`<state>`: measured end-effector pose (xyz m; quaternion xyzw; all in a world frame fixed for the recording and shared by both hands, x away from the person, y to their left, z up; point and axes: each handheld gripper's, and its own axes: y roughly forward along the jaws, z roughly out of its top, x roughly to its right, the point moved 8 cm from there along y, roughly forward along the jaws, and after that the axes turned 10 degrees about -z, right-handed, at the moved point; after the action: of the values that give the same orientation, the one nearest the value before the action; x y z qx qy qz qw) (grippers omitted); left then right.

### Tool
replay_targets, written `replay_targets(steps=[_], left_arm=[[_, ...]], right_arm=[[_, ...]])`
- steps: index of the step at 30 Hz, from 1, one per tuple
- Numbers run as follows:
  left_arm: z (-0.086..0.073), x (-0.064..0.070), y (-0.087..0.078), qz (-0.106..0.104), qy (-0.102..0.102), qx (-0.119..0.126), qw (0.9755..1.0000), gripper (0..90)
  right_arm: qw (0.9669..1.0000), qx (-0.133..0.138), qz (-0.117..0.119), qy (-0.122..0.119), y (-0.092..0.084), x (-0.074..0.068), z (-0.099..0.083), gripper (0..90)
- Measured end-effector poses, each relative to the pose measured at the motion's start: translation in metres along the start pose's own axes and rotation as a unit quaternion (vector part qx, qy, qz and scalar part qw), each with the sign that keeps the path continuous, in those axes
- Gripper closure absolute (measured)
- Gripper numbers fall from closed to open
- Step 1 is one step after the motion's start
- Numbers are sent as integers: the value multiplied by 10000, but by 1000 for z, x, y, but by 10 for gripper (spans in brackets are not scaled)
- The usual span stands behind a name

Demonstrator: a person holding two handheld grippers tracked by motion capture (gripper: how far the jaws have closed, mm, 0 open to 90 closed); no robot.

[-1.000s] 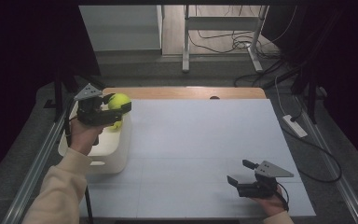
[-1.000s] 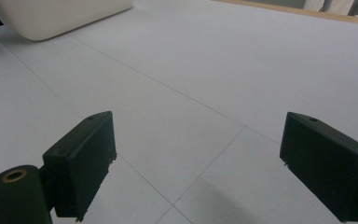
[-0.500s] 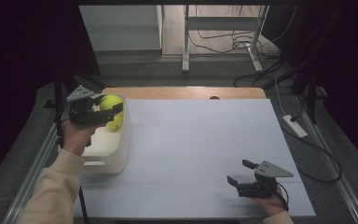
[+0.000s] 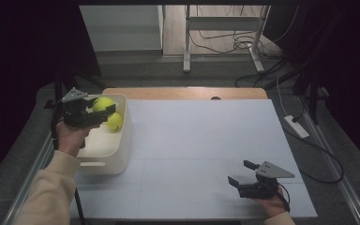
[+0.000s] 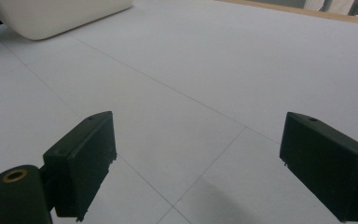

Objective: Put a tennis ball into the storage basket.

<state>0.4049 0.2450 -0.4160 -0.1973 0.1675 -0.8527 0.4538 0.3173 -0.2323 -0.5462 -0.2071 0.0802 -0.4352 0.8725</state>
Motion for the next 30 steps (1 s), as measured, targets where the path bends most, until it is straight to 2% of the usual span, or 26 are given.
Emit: replay_targets(steps=[6, 11, 12, 18, 25, 30], left_arm=[[-5, -10, -2, 139, -72, -110, 9998, 268], [-12, -16, 2, 195, -122, -325, 9992, 267], [-12, -16, 2, 195, -122, -325, 9992, 267], [-22, -18, 12, 286, -31, -736, 9969, 266], [-27, -20, 18, 273, -36, -953, 9951, 264], [-29, -20, 20, 278, -42, -1001, 9946, 263]], right_arm=[[10000, -13, 0, 4, 0, -1, 0, 109], [10000, -18, 0, -10, 1, -1, 0, 109], [10000, -18, 0, -10, 1, -1, 0, 109], [10000, -18, -5, -28, 0, -1, 0, 109], [10000, -18, -2, -31, 1, -2, -1, 109], [10000, -27, -20, -36, 0, -1, -1, 109]])
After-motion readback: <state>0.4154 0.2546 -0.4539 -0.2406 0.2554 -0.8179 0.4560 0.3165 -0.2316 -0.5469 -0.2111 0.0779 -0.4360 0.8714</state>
